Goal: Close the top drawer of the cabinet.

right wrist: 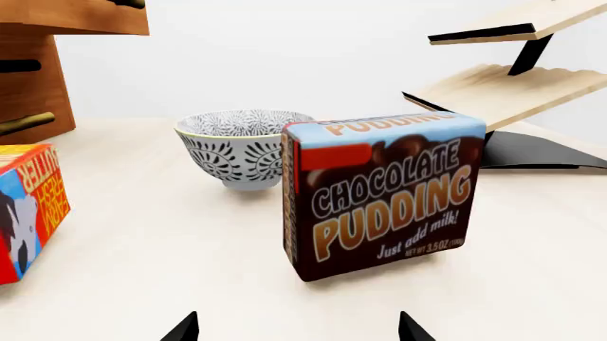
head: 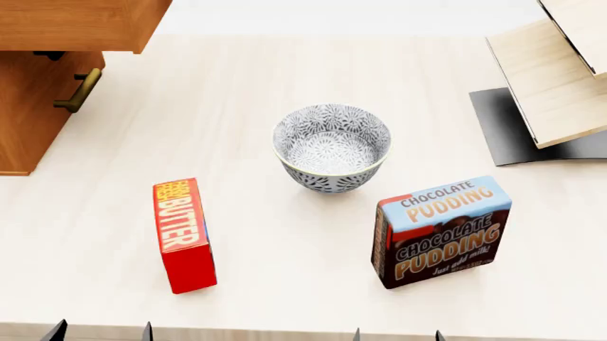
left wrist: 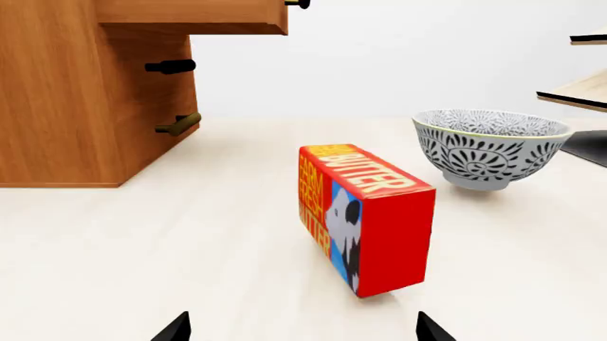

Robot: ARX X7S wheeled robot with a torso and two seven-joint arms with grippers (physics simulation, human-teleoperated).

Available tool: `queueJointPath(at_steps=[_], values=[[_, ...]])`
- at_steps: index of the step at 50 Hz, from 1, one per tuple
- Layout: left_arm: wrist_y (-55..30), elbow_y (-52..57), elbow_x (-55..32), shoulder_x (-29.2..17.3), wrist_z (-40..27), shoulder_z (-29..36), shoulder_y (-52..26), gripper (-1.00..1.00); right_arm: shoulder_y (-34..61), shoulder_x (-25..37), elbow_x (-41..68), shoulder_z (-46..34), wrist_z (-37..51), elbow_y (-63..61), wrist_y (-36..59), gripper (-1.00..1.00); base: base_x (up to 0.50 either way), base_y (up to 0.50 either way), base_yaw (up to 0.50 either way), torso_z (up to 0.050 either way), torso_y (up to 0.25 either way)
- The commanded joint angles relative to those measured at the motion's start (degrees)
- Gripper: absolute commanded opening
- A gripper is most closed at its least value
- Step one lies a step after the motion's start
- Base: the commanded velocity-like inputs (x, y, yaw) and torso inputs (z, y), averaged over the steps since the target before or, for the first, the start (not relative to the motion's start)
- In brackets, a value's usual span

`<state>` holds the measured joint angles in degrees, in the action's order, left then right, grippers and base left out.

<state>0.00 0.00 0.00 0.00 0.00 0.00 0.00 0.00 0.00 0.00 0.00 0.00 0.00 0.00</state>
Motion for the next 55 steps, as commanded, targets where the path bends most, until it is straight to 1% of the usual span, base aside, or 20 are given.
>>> queueJointPath(at_steps=[1,17,19,20,21,23,24,26,27,28,29,30,33,36,37,40,43,46,51,55], values=[[-0.57,0.55,-0.67,-0.67,-0.75,0.74,-0.01,1.00,-0.06,0.89,0.89,-1.12,1.13,-0.61,0.54,1.00,0.00,0.00,0.00,0.000,0.000],[0.80,0.51,-2.85,-3.25,-3.77,3.68,0.34,1.00,-0.28,3.16,2.37,-3.75,4.43,0.13,-0.23,1.00,0.00,0.00,0.00,0.000,0.000],[-3.86,3.72,-5.01,-3.60,-3.76,2.80,-0.42,1.00,0.74,3.17,1.01,-2.98,7.22,-0.37,2.47,1.00,0.00,0.00,0.00,0.000,0.000],[-3.97,3.85,-5.10,-3.69,-3.86,2.88,-0.41,1.00,0.74,3.26,1.10,-3.08,7.33,-0.41,2.51,1.00,0.00,0.00,0.00,0.000,0.000],[-10.22,8.76,-7.56,-4.35,-3.67,1.94,-1.38,1.00,1.37,4.02,2.75,-2.56,6.54,-6.19,9.78,1.00,0.00,0.00,0.00,0.000,0.000],[-16.00,13.48,-8.44,-5.27,-3.79,2.25,-1.71,1.00,2.24,4.85,3.08,-2.53,6.61,-11.25,16.40,1.00,0.00,0.00,0.00,0.000,0.000],[-22.34,17.71,-10.17,-6.01,-3.74,2.09,-2.47,1.00,3.39,5.37,4.53,-2.07,6.20,-15.49,23.15,1.00,0.00,0.00,0.00,0.000,0.000],[-28.18,22.74,-11.44,-6.89,-4.53,1.45,-3.99,1.00,5.07,6.20,3.28,-2.56,7.54,-20.67,30.44,1.00,0.00,0.00,0.00,0.000,0.000],[-33.74,26.99,-13.15,-7.56,-5.08,0.45,-5.80,1.00,6.70,6.78,2.94,-2.89,7.91,-25.53,36.79,1.00,0.00,0.00,0.00,0.000,0.000],[-36.00,28.63,-13.95,-7.79,-5.32,0.05,-6.49,1.00,7.05,7.15,2.76,-3.12,7.95,-27.51,37.94,1.00,0.00,0.00,0.00,0.000,0.000],[-36.08,28.70,-14.03,-7.84,-5.39,0.07,-6.51,1.00,7.06,7.19,2.82,-3.14,8.00,-27.58,38.01,1.00,0.00,0.00,0.00,0.000,0.000],[-42.15,32.71,-16.13,-8.23,-6.10,-1.02,-8.19,1.00,8.92,8.29,4.21,-3.52,6.37,-33.09,45.09,1.00,0.00,0.00,0.00,0.000,0.000],[-48.37,37.83,-18.39,-8.64,-7.06,-2.02,-9.66,1.00,10.95,9.49,4.54,-4.22,5.83,-37.12,50.44,1.00,0.00,0.00,0.00,0.000,0.000],[-52.54,40.70,-20.74,-8.50,-7.60,-3.71,-11.37,1.00,11.32,11.03,3.45,-5.94,5.76,-38.42,49.90,1.00,0.00,0.00,0.00,0.000,0.000],[-52.13,42.11,-20.94,-8.70,-7.53,-3.94,-12.00,1.00,11.50,10.86,5.31,-5.04,4.34,-39.81,51.74,1.00,0.00,0.00,0.00,0.000,0.000],[-56.73,43.04,-24.01,-8.06,-7.70,-5.77,-13.50,1.00,11.72,10.58,4.88,-3.86,5.56,-40.70,51.19,1.00,0.00,0.00,0.00,0.000,0.000],[-56.79,43.85,-24.46,-8.21,-7.74,-5.94,-13.35,1.00,10.41,10.86,4.51,-3.35,5.76,-40.43,46.18,1.00,0.00,0.00,0.00,0.000,0.000],[-56.74,44.13,-24.69,-8.51,-7.77,-6.14,-13.05,1.00,10.43,10.86,5.40,-3.30,5.21,-40.24,47.50,1.00,0.00,0.00,0.00,0.000,0.000],[-54.46,41.74,-23.88,-8.90,-7.46,-5.83,-12.20,1.00,9.90,10.71,6.92,-2.62,4.14,-39.65,45.78,1.00,0.00,0.00,0.00,0.000,0.000],[-53.81,42.06,-23.83,-9.19,-7.52,-5.66,-11.95,1.00,9.78,10.59,7.35,-2.54,4.07,-38.84,45.37,1.00,0.00,0.00,0.00,0.000,0.000]])
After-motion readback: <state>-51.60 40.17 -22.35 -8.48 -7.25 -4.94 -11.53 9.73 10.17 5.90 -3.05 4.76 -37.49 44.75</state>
